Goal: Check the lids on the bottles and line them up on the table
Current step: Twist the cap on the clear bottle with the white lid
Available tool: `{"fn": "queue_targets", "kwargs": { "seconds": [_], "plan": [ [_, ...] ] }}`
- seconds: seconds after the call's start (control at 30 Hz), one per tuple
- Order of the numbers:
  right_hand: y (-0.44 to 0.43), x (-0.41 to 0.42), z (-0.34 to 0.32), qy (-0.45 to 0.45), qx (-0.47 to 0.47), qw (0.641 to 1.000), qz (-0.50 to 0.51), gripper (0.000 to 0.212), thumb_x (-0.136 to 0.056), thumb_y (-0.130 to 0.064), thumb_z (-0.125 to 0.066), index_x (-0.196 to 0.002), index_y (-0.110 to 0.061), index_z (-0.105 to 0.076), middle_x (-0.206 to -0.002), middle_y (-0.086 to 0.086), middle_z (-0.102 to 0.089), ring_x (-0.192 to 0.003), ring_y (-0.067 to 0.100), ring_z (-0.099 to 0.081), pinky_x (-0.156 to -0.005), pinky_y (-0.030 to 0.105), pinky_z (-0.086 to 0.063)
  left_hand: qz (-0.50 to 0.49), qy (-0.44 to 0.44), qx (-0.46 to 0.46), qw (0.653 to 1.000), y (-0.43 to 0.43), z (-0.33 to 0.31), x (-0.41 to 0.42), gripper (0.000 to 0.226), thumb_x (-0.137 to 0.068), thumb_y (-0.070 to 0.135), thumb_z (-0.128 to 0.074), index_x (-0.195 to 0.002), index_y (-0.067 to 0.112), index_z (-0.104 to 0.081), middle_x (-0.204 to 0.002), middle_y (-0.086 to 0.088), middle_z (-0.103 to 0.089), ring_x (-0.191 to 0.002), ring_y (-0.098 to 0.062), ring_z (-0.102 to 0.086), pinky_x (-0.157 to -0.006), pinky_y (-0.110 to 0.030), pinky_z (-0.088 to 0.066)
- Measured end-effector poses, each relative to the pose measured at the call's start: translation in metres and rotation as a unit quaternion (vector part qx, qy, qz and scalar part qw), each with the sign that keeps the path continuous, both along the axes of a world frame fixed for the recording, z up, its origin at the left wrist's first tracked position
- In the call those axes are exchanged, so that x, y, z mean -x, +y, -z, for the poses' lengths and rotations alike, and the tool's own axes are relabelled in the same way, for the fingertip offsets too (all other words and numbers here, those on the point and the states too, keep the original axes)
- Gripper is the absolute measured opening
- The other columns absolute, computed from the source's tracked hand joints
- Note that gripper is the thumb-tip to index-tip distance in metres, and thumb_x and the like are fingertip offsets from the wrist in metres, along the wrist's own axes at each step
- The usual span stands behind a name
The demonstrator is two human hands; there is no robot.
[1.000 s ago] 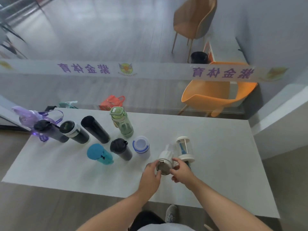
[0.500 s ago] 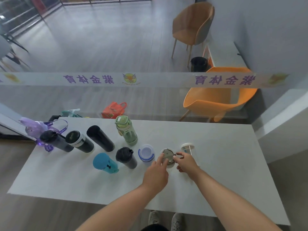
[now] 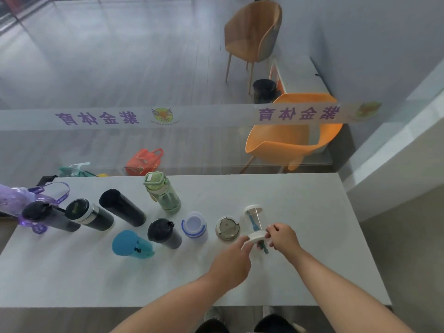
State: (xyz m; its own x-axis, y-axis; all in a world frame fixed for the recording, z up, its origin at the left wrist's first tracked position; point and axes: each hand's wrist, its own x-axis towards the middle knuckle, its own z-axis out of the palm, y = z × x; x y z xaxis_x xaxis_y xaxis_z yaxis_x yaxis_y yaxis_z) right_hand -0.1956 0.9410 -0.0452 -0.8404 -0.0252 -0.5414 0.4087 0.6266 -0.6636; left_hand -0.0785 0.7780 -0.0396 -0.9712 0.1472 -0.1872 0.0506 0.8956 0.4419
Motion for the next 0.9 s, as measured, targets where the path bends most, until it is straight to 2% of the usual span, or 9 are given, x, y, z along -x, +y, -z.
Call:
{"fn": "queue_targets", "kwargs": {
  "seconds": [0.13, 0.23, 0.27, 0.33, 0.43, 0.5, 0.57, 0.73, 0.9],
  "plan": [
    [0.018, 0.013, 0.019, -0.005, -0.036, 0.998, -0.045, 0.024, -0.097, -0.01, -0.044, -0.097, -0.008, -0.068, -0.094, 0.012, -0.072, -0.061, 0.021, -0.065, -0.069, 0.038, -0.057, -0.062, -0.058, -0.059, 0.995, 0.034, 0.022, 0.011, 0.051, -0.09, 0.015, -0.048, -0.14, 0.02, -0.037, -0.145, 0.0, -0.036, -0.09, -0.028, -0.062, -0.07, -0.038, -0.05],
    [0.03, 0.022, 0.034, -0.025, -0.043, 0.995, -0.092, 0.038, -0.093, -0.014, -0.052, -0.13, -0.018, -0.058, -0.123, 0.007, -0.063, -0.092, 0.025, -0.067, -0.084, 0.042, -0.059, -0.172, -0.112, -0.082, 0.975, 0.058, 0.037, 0.026, 0.055, -0.094, 0.017, -0.047, -0.146, 0.016, -0.026, -0.149, -0.005, -0.029, -0.114, -0.022, -0.052, -0.089, -0.03, -0.047],
    [0.034, 0.023, 0.038, -0.044, -0.039, 0.992, -0.114, 0.049, -0.091, -0.016, -0.055, -0.139, -0.024, -0.051, -0.131, 0.005, -0.057, -0.097, 0.025, -0.067, -0.081, 0.038, -0.058, -0.187, -0.118, -0.08, 0.972, 0.065, 0.045, 0.031, 0.055, -0.098, 0.016, -0.045, -0.148, 0.011, -0.023, -0.15, -0.009, -0.028, -0.12, -0.02, -0.046, -0.095, -0.027, -0.042],
    [0.039, 0.027, 0.042, -0.096, -0.021, 0.982, -0.161, 0.067, -0.09, -0.019, -0.056, -0.15, -0.035, -0.033, -0.134, 0.0, -0.049, -0.082, 0.022, -0.068, -0.066, 0.028, -0.055, -0.222, -0.133, -0.074, 0.963, 0.076, 0.058, 0.042, 0.05, -0.103, 0.018, -0.041, -0.149, 0.011, -0.023, -0.146, -0.01, -0.035, -0.12, -0.021, -0.044, -0.098, -0.028, -0.037],
    [0.043, 0.035, 0.05, -0.137, 0.031, 0.97, -0.198, 0.075, -0.09, -0.019, -0.058, -0.154, -0.038, -0.022, -0.128, -0.004, -0.052, -0.064, 0.018, -0.065, -0.057, 0.026, -0.053, -0.309, -0.132, -0.117, 0.934, 0.085, 0.072, 0.055, 0.044, -0.099, 0.027, -0.045, -0.14, 0.023, -0.032, -0.129, 0.0, -0.047, -0.102, -0.017, -0.055, -0.08, -0.031, -0.044],
    [0.045, 0.04, 0.057, -0.139, 0.064, 0.969, -0.192, 0.076, -0.088, -0.021, -0.061, -0.153, -0.034, -0.024, -0.114, -0.004, -0.062, -0.061, 0.017, -0.064, -0.057, 0.027, -0.054, -0.335, -0.127, -0.134, 0.924, 0.091, 0.079, 0.059, 0.03, -0.095, 0.029, -0.048, -0.125, 0.027, -0.042, -0.119, 0.001, -0.056, -0.094, -0.014, -0.057, -0.077, -0.036, -0.05],
    [0.049, 0.046, 0.06, -0.144, 0.079, 0.969, -0.184, 0.076, -0.087, -0.022, -0.064, -0.152, -0.032, -0.027, -0.101, -0.007, -0.064, -0.06, 0.016, -0.064, -0.056, 0.026, -0.052, -0.363, -0.123, -0.148, 0.912, 0.097, 0.079, 0.063, 0.026, -0.094, 0.032, -0.05, -0.119, 0.029, -0.045, -0.115, 0.003, -0.058, -0.093, -0.014, -0.058, -0.079, -0.038, -0.052],
    [0.075, 0.059, 0.049, -0.163, 0.091, 0.965, -0.183, 0.068, -0.087, -0.035, -0.07, -0.147, -0.032, -0.037, -0.105, 0.004, -0.068, -0.064, 0.02, -0.066, -0.063, 0.031, -0.053, -0.43, -0.106, -0.145, 0.885, 0.107, 0.058, 0.071, 0.03, -0.095, 0.039, -0.053, -0.123, 0.032, -0.047, -0.106, 0.007, -0.058, -0.101, -0.016, -0.052, -0.074, -0.037, -0.05],
    [0.098, 0.076, 0.021, -0.155, 0.077, 0.969, -0.175, 0.054, -0.093, -0.041, -0.065, -0.141, -0.024, -0.047, -0.106, 0.01, -0.069, -0.069, 0.018, -0.067, -0.064, 0.03, -0.054, -0.399, -0.035, -0.154, 0.903, 0.119, 0.031, 0.085, 0.025, -0.097, 0.033, -0.051, -0.122, 0.028, -0.054, -0.108, 0.004, -0.061, -0.105, -0.017, -0.05, -0.083, -0.034, -0.047]
  ]
}}
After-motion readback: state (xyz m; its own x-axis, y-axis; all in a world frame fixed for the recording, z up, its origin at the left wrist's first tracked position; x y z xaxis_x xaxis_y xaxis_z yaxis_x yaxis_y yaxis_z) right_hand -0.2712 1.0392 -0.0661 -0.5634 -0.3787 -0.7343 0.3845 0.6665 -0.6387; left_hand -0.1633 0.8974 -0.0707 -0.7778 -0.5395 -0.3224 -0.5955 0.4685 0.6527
